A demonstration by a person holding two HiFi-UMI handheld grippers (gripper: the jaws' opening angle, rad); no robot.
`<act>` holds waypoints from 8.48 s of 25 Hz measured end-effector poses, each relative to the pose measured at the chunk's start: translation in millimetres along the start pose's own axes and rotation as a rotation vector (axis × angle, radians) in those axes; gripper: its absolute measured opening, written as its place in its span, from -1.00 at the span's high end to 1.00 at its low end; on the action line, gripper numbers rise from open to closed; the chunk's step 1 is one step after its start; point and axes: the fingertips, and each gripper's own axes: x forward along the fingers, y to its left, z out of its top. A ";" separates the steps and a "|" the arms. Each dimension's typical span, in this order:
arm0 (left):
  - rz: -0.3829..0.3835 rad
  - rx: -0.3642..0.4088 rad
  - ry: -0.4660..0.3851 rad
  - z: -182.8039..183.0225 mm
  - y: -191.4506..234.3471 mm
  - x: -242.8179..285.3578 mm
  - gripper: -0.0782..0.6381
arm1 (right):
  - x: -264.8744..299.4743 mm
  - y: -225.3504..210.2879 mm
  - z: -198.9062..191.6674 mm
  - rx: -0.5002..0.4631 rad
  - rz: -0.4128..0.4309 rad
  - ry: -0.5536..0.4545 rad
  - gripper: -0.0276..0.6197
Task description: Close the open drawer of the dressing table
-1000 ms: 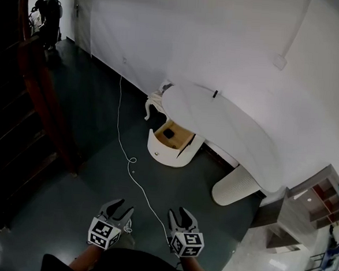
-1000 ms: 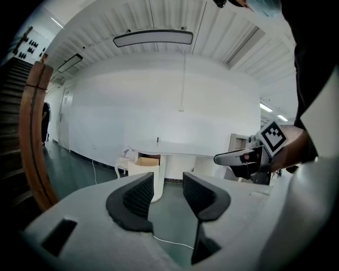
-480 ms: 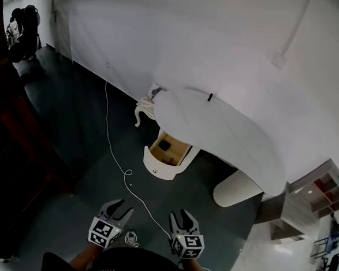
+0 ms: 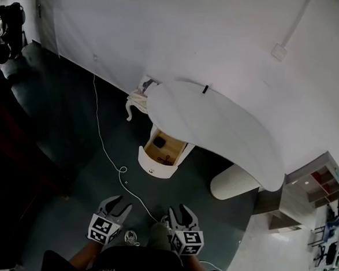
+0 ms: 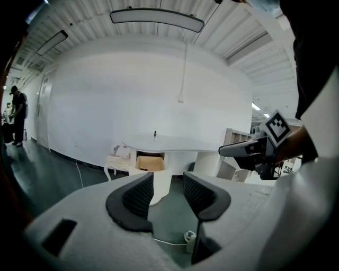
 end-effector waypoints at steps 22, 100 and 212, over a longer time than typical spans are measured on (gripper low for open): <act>0.113 -0.051 0.021 -3.6 50.2 143.5 0.31 | 132.0 -68.2 17.4 -0.128 0.198 0.136 0.42; 0.050 -0.063 -0.028 -27.2 133.4 439.8 0.29 | 264.6 -155.5 30.6 -0.068 0.350 0.217 0.42; 0.083 0.135 -0.118 51.2 21.4 45.5 0.72 | 62.6 5.3 25.2 -0.055 0.135 -0.046 0.91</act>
